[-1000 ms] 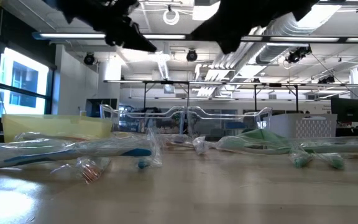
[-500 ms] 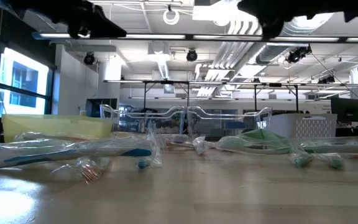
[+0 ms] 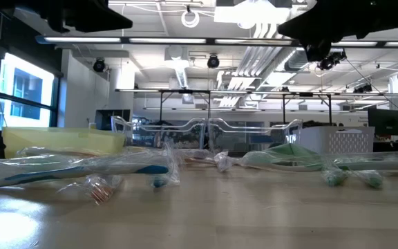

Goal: Pick & Place Toothbrushes
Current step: Put the blue toothbrush from the left transparent bin into the yellow bin

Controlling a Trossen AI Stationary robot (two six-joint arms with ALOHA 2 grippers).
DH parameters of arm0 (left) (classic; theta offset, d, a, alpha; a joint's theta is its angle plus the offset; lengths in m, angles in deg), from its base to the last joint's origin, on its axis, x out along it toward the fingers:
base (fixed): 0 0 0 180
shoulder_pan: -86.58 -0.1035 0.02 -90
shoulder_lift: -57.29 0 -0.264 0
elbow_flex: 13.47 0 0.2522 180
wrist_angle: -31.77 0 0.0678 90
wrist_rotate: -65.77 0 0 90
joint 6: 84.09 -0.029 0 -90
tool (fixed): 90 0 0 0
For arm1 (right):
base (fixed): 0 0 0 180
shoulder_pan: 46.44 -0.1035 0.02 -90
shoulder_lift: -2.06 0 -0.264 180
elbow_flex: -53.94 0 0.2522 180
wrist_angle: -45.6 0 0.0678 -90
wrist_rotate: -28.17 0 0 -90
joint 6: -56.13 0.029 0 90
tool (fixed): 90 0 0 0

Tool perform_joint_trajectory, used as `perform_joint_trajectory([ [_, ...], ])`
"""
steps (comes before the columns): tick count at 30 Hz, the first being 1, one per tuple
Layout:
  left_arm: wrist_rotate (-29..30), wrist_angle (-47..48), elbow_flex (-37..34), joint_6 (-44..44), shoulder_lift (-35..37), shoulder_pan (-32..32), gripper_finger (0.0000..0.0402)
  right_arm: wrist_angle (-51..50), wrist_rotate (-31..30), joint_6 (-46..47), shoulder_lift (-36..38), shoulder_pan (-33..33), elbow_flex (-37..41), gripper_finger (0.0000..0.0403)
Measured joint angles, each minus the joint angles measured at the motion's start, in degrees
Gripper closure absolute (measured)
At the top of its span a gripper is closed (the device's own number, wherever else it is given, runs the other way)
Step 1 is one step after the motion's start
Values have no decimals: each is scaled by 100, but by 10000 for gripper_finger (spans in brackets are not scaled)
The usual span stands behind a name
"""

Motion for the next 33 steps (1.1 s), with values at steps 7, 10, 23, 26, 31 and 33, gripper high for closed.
perform_joint_trajectory([
  [7, -143, 35, 0, -4, -2, -11, 396, -97, 346, 638, 0, 0, 0, 400],
  [10, -349, 33, 0, -10, -2, -11, 396, -82, 406, 685, 0, 0, 0, 400],
  [23, -445, 76, 2, -24, -2, -13, 396, 224, 45, 379, 0, -253, -9, 400],
  [26, -444, 74, 4, -24, -2, -13, 396, 223, -183, 361, 0, -476, -9, 400],
  [31, -443, 72, 4, -22, -2, -13, 396, 222, -604, 342, 0, -760, -9, 400],
  [33, -442, 71, 7, -23, -2, -13, 396, 223, -722, 343, -13, -845, -9, 400],
])
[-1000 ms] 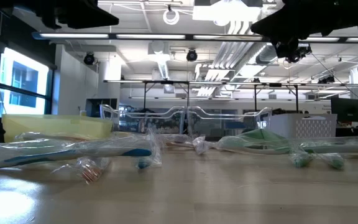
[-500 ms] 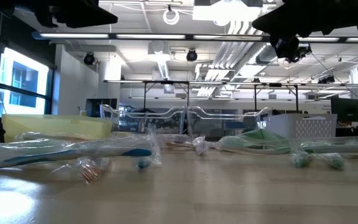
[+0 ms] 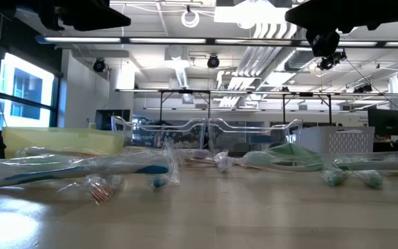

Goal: Pick & Place Toothbrushes
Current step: Put the blue toothbrush from the left transparent bin into the yellow bin

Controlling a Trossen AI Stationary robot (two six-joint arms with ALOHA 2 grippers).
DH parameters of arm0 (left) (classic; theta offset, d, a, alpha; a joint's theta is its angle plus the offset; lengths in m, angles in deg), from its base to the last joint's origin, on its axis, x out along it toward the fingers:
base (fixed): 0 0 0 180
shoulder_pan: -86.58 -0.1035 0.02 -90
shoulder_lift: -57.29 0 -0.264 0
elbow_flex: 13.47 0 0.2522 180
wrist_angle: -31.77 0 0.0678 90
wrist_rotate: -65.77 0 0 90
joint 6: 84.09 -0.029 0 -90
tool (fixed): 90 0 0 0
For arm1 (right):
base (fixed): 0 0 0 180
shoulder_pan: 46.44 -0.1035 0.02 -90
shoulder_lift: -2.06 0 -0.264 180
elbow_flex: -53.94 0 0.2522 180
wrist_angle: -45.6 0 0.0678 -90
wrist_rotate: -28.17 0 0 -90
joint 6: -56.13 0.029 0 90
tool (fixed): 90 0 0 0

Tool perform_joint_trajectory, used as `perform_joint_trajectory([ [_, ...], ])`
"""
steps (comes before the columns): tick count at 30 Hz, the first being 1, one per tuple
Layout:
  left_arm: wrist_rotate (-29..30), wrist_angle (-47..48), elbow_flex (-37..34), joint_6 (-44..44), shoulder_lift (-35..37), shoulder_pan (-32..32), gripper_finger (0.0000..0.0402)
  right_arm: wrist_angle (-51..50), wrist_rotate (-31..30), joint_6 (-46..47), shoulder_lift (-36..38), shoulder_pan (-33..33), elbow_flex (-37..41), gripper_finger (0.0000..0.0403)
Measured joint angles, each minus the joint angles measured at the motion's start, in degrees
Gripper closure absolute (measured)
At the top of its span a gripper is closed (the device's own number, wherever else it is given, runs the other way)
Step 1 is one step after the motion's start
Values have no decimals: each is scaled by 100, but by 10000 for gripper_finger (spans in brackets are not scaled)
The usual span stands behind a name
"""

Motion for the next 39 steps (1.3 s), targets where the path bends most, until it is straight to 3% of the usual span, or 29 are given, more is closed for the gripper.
perform_joint_trajectory([
  [13, 42, -103, 0, 5, 0, 0, 396, -942, -228, -483, -1044, -161, -992, 400],
  [18, 1040, 151, 195, 394, -4, -195, 396, -1008, -203, -596, -1094, -159, -1036, 400],
  [20, 1142, 477, 428, 305, -4, -511, 396, -1057, -212, -596, -1091, -159, -1036, 400],
  [25, 571, 1008, 1237, -89, -413, -1515, 396, -1065, -228, -598, -1091, -154, -1036, 400],
  [31, 12, 2102, 2366, -536, -1669, -2795, 396, -1045, -250, -598, -1091, -154, -1036, 400],
  [37, -1736, 2451, 2972, -1254, -2964, -3874, 400, -1101, -249, -574, -1091, -154, -1036, 400],
  [39, -1883, 2585, 3092, -1457, -3348, -4105, 400, -1125, -249, -570, -1091, -157, -1036, 400],
])
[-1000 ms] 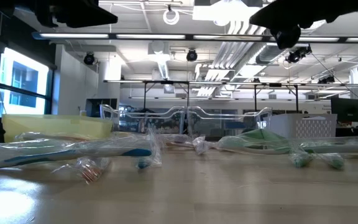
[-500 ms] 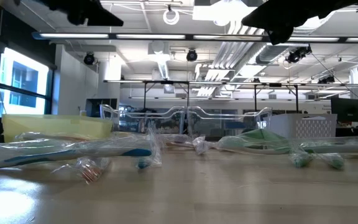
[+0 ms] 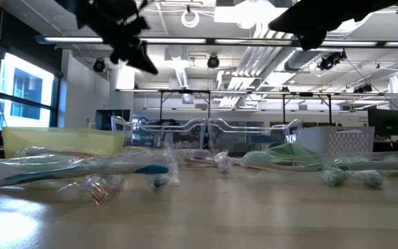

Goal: Pick & Place Toothbrushes
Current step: Put the blue toothbrush from the left transparent bin into the yellow bin

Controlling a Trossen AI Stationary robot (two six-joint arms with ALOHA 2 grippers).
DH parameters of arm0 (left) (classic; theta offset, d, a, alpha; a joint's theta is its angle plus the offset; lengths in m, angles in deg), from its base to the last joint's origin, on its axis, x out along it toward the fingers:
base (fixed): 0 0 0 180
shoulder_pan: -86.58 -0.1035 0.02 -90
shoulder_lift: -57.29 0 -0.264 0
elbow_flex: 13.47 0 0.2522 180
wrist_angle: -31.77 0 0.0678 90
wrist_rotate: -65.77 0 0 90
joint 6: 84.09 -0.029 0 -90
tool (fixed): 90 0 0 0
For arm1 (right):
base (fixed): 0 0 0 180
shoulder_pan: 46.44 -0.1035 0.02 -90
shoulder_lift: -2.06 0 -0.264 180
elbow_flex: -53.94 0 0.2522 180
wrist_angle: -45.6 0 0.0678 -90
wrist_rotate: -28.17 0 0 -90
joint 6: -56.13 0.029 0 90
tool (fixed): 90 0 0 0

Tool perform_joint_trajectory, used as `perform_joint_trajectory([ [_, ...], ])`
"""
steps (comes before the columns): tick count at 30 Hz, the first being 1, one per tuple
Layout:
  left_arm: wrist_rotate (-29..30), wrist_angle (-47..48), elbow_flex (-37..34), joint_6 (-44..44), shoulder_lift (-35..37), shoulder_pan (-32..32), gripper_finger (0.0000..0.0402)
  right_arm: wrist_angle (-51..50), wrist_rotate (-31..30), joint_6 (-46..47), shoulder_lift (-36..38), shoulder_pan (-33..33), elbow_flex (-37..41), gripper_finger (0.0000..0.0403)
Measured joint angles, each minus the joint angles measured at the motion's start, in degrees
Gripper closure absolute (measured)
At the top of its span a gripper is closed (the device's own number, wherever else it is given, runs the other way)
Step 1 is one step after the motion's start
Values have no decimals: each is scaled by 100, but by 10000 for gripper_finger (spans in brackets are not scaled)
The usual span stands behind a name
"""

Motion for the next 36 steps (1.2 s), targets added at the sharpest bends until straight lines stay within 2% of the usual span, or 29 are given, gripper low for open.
perform_joint_trajectory([
  [8, -26, 1054, 945, -855, -1474, -618, 401, -76, -5, 13, 0, -2, 0, 400],
  [16, -9, 2237, 2457, -1373, -2727, -699, 401, -103, -146, 113, 0, -2, 2, 400],
  [20, -21, 2334, 2710, -1583, -3059, -664, 398, -275, -145, 195, 0, -2, 4, 400],
  [24, 39, 2340, 2723, -1961, -3222, -642, 367, -425, -146, 338, 0, -2, 7, 400],
  [31, 193, 2304, 2726, -1994, -3561, -649, 274, -435, -154, 328, 0, -2, 7, 400],
  [36, 258, 2161, 2726, -1993, -3769, -540, 251, -477, -234, 288, 0, -2, 7, 400],
])
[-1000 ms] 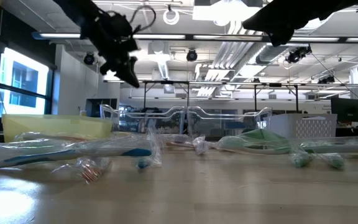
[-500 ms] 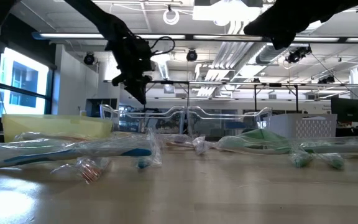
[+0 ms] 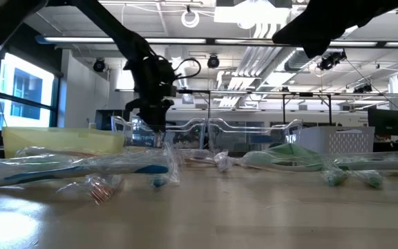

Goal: Pick & Place Toothbrushes
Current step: Put the blue toothbrush from the left transparent bin into the yellow bin

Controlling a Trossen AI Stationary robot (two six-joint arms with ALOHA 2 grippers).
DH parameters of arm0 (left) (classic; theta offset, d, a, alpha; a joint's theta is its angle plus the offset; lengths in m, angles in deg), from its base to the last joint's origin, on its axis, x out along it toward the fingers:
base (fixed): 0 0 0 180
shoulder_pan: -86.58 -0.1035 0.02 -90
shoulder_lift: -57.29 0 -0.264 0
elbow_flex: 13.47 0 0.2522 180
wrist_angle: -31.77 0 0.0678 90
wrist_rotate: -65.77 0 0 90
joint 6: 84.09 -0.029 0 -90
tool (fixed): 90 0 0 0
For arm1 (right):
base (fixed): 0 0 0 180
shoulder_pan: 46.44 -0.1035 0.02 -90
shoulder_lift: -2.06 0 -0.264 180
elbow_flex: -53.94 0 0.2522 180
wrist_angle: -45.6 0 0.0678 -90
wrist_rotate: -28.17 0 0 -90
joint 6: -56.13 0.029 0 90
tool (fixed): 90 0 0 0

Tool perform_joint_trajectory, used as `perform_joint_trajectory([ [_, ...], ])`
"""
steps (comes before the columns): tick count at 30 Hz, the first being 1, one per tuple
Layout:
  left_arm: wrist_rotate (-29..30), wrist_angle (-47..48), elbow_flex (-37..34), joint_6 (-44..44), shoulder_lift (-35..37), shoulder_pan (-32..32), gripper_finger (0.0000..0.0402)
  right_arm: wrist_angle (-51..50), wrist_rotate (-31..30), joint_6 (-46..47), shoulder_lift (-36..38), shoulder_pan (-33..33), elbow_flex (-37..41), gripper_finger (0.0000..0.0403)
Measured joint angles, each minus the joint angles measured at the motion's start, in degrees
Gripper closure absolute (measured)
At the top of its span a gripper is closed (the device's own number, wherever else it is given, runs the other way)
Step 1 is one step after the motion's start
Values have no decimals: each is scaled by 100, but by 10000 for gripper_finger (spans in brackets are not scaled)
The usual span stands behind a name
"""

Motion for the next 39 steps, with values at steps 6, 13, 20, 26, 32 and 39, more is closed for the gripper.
perform_joint_trajectory([
  [6, 103, -192, -7, 0, -297, 144, 249, -54, -63, -12, 0, 0, 0, 400],
  [13, 251, -170, -9, 19, -600, 185, 249, -78, -63, -14, 0, 0, 0, 400],
  [20, 336, -285, -9, 66, -658, 185, 249, -80, -65, -16, -1, 1, 0, 400],
  [26, 335, -590, -128, 276, -659, 189, 249, -80, -65, -16, 0, 0, 0, 400],
  [32, 336, -588, -262, 262, -660, 222, 249, -80, -65, -18, 0, 0, 0, 400],
  [39, 333, -604, -280, 299, -660, 222, 289, -78, -65, -18, 0, 0, 0, 400],
])
